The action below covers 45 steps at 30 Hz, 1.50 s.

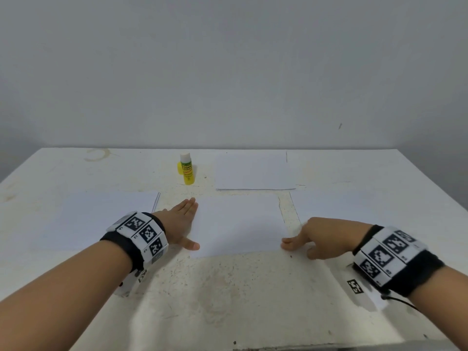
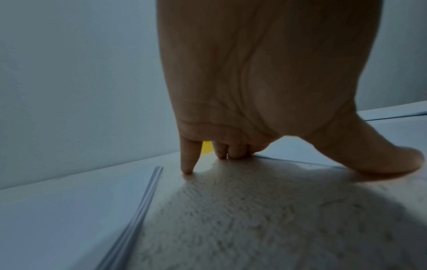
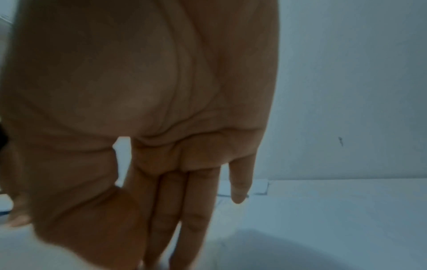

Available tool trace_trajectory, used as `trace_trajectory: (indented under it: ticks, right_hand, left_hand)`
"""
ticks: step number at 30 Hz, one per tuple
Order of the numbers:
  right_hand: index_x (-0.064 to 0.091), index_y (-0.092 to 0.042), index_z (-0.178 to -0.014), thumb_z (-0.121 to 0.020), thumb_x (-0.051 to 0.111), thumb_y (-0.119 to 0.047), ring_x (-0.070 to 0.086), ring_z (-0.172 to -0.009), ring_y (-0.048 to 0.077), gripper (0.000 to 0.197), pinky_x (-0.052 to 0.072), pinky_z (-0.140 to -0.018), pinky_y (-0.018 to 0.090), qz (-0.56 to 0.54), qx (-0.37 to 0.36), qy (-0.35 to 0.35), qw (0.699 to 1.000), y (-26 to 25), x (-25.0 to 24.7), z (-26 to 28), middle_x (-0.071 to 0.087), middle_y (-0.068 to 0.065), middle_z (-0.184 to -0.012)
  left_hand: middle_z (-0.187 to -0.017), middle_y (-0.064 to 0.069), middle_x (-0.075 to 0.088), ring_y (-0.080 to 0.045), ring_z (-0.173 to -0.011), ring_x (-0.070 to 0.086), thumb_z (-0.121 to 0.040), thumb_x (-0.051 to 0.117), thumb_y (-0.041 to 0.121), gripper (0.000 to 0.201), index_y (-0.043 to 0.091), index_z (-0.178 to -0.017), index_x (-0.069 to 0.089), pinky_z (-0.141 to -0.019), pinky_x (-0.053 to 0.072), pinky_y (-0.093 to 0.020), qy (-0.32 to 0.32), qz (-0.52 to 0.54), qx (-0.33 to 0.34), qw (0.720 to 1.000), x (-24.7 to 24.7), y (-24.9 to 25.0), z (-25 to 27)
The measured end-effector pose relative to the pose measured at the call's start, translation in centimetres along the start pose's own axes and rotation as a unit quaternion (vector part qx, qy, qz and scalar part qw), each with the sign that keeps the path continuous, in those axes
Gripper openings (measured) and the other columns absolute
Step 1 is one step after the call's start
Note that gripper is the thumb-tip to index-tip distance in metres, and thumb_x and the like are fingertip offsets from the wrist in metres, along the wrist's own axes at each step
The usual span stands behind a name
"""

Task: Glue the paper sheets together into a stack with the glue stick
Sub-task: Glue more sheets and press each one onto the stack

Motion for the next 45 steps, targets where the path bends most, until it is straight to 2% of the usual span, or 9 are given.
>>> trace_trajectory:
  ticks: [3,6,11,15,28,33,36,40,45]
  right_hand:
    - [0.055,-0.027,-0.134,-0.094,0.051,-0.024,0.054,-0.115,0.014,0.041,0.041,-0.092,0.022,-0.006,0.037,0.087,0.996,-1.1,-3.2,0.0,0.058,-0.006,-0.131]
    - [0.045,-0.021,-0.142,-0.097,0.048,-0.029,0.040,-0.131,0.018,0.046,0.034,-0.106,0.030,-0.023,0.007,0.185,0.983,-4.2,-6.1,-2.3,0.046,-0.001,-0.145]
    - [0.010,-0.016,-0.154,-0.099,0.045,-0.035,0.015,-0.146,0.019,0.068,0.015,-0.118,0.034,-0.032,-0.050,0.146,0.987,-10.5,-7.1,-9.2,0.010,0.001,-0.161]
    - [0.001,-0.017,-0.154,-0.097,0.049,-0.041,0.008,-0.147,0.016,0.078,0.010,-0.119,0.037,-0.038,-0.046,0.126,0.990,-11.1,-6.9,-11.2,-0.003,-0.002,-0.161]
    - [0.004,-0.033,-0.153,-0.088,0.057,-0.055,0.026,-0.142,0.023,0.086,0.022,-0.115,0.036,-0.062,0.122,0.081,0.987,3.8,-3.5,-5.9,0.012,-0.009,-0.160]
    - [0.042,-0.014,-0.135,-0.088,0.050,-0.061,0.041,-0.131,0.025,0.067,0.016,-0.114,0.046,0.012,0.095,0.164,0.982,1.2,-6.0,-7.3,0.048,0.004,-0.138]
    - [0.019,-0.014,-0.151,-0.079,0.065,-0.060,0.022,-0.144,0.021,0.097,0.006,-0.118,0.047,-0.016,0.050,0.150,0.987,-0.8,-5.5,-8.6,0.022,0.003,-0.157]
    - [-0.010,-0.019,-0.153,-0.067,0.082,-0.045,0.001,-0.148,0.018,0.128,0.008,-0.117,0.049,-0.028,0.050,0.075,0.996,0.1,-3.9,-8.8,-0.009,-0.003,-0.161]
    - [-0.018,-0.018,-0.150,-0.060,0.087,-0.044,-0.009,-0.148,0.018,0.141,0.006,-0.115,0.055,-0.018,0.071,0.055,0.996,1.6,-3.1,-8.7,-0.016,-0.006,-0.159]
  left_hand:
    - [-0.156,-0.012,-0.026,-0.022,-0.146,-0.017,-0.085,0.046,0.067,0.114,-0.002,-0.146,-0.021,-0.119,0.010,-0.046,0.006,0.004,-0.004,1.000,-0.1,0.1,-0.1]
    - [-0.156,-0.011,-0.027,-0.021,-0.146,-0.018,-0.085,0.047,0.067,0.114,-0.001,-0.146,-0.021,-0.119,0.012,-0.048,0.006,0.012,-0.006,1.000,0.1,-0.1,-0.4]
    - [-0.156,-0.011,-0.028,-0.021,-0.146,-0.018,-0.084,0.047,0.067,0.115,0.000,-0.146,-0.022,-0.119,0.012,-0.048,0.005,0.011,-0.005,1.000,0.4,-0.3,-0.7]
    - [-0.156,-0.010,-0.028,-0.020,-0.146,-0.018,-0.084,0.047,0.068,0.115,0.001,-0.146,-0.022,-0.119,0.012,-0.048,0.008,0.010,-0.002,1.000,0.5,-0.4,-0.7]
    - [-0.155,-0.009,-0.029,-0.020,-0.146,-0.019,-0.076,0.042,0.075,0.120,0.002,-0.146,-0.023,-0.119,0.009,-0.049,-0.003,0.012,0.006,1.000,0.4,-0.2,-0.4]
    - [-0.156,-0.010,-0.028,-0.023,-0.145,-0.022,-0.083,0.047,0.069,0.116,0.001,-0.147,-0.021,-0.119,0.007,-0.049,0.002,0.001,-0.003,1.000,0.3,-0.3,-0.5]
    - [-0.156,-0.009,-0.026,-0.026,-0.144,-0.025,-0.082,0.047,0.071,0.116,0.002,-0.148,-0.020,-0.118,0.003,-0.050,0.008,-0.017,-0.011,1.000,0.2,-0.3,-0.4]
    - [-0.156,-0.007,-0.029,-0.026,-0.144,-0.025,-0.079,0.052,0.071,0.122,0.004,-0.147,-0.023,-0.118,0.002,-0.052,0.006,-0.006,-0.008,1.000,0.4,-0.4,-0.4]
    - [-0.154,-0.008,-0.032,-0.022,-0.143,-0.027,-0.077,0.050,0.073,0.124,0.003,-0.145,-0.025,-0.117,0.003,-0.054,-0.003,0.012,0.002,1.000,0.7,-0.4,-0.5]
Point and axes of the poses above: each hand's wrist, its own z-axis away from the middle knuckle, its own x-axis out of the palm, y = z × x, the point moved 7 cm from there along -z, towards the middle knuckle
